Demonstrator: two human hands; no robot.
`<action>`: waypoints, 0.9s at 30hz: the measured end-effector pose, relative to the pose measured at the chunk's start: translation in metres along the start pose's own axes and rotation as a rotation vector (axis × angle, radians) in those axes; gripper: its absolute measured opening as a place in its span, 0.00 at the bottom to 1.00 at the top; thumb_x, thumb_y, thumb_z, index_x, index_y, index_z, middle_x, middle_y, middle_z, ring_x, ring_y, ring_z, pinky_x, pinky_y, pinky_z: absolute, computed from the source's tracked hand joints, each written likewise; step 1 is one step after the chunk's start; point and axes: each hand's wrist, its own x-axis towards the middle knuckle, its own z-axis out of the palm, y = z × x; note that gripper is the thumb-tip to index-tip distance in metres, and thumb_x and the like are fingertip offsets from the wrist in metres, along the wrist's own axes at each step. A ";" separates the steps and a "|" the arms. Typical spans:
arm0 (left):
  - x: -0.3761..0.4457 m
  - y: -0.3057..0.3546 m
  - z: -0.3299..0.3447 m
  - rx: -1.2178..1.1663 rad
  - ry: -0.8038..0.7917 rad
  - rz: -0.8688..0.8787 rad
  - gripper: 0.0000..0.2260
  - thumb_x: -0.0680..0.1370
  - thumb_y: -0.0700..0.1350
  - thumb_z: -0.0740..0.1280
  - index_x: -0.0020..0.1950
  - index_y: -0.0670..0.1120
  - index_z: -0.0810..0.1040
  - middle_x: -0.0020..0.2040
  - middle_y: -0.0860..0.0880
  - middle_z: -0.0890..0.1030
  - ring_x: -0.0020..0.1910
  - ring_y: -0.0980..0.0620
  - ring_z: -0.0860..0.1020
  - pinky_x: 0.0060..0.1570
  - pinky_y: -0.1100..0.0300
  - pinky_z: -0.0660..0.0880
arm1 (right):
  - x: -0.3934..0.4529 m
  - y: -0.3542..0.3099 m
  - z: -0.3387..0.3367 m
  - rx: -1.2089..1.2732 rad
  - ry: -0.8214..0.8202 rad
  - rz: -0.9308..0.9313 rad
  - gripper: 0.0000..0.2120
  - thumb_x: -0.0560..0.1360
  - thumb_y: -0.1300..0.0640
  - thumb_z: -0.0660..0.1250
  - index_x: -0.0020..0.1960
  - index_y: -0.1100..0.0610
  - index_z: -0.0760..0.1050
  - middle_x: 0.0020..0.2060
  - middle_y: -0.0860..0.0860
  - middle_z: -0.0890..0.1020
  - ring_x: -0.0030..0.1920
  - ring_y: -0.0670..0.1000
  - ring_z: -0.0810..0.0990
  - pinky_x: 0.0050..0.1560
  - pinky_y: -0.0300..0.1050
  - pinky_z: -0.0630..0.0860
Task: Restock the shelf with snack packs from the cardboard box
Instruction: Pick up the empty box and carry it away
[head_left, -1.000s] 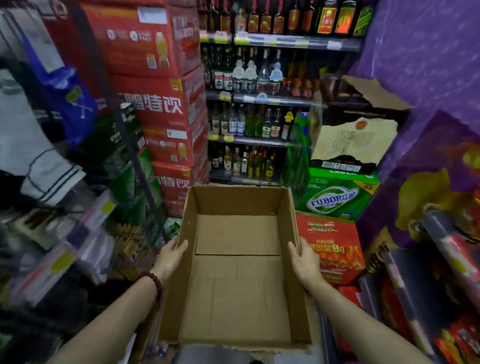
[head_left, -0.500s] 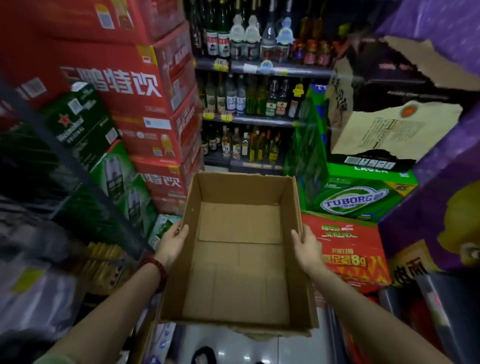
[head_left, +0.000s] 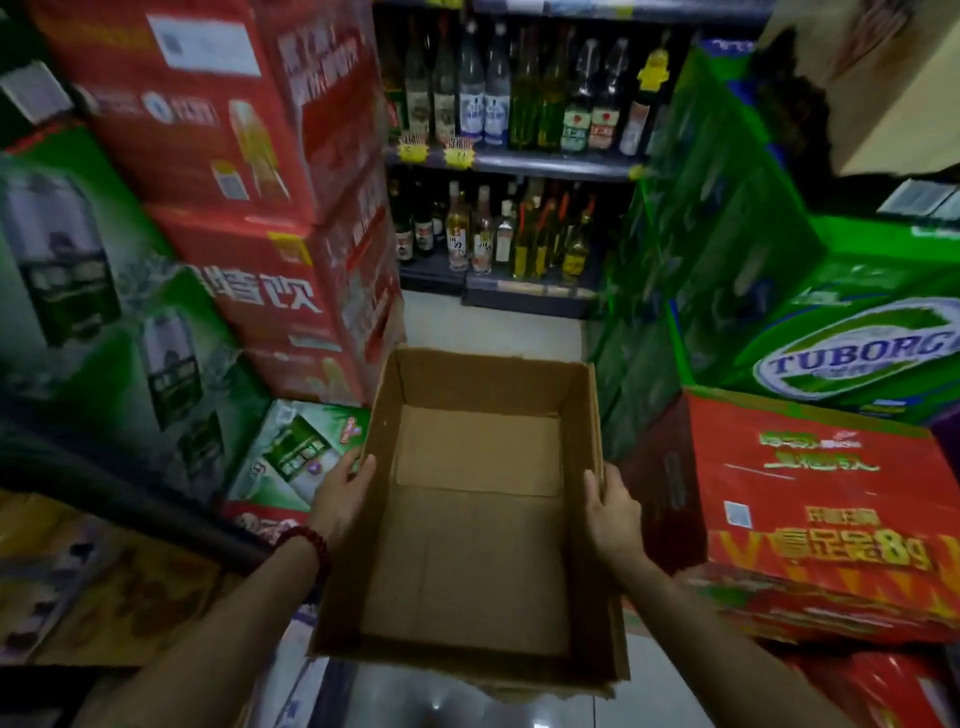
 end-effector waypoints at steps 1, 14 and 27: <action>0.010 -0.016 0.009 0.006 0.005 -0.003 0.21 0.81 0.49 0.60 0.71 0.41 0.69 0.68 0.45 0.73 0.68 0.46 0.70 0.69 0.52 0.65 | 0.010 0.015 0.014 -0.006 -0.001 0.006 0.17 0.82 0.54 0.54 0.66 0.61 0.69 0.56 0.62 0.79 0.59 0.62 0.77 0.53 0.46 0.69; 0.134 -0.188 0.116 -0.130 -0.022 -0.024 0.17 0.81 0.46 0.62 0.68 0.42 0.71 0.64 0.43 0.77 0.62 0.45 0.75 0.67 0.46 0.69 | 0.124 0.184 0.156 0.015 0.061 0.021 0.20 0.81 0.51 0.55 0.70 0.60 0.67 0.59 0.62 0.78 0.61 0.63 0.75 0.62 0.51 0.70; 0.170 -0.275 0.160 -0.052 0.001 -0.013 0.21 0.81 0.46 0.61 0.72 0.40 0.66 0.71 0.41 0.70 0.70 0.44 0.68 0.67 0.55 0.63 | 0.157 0.267 0.222 0.008 0.068 -0.004 0.17 0.81 0.51 0.55 0.64 0.59 0.71 0.56 0.60 0.79 0.58 0.62 0.77 0.59 0.50 0.70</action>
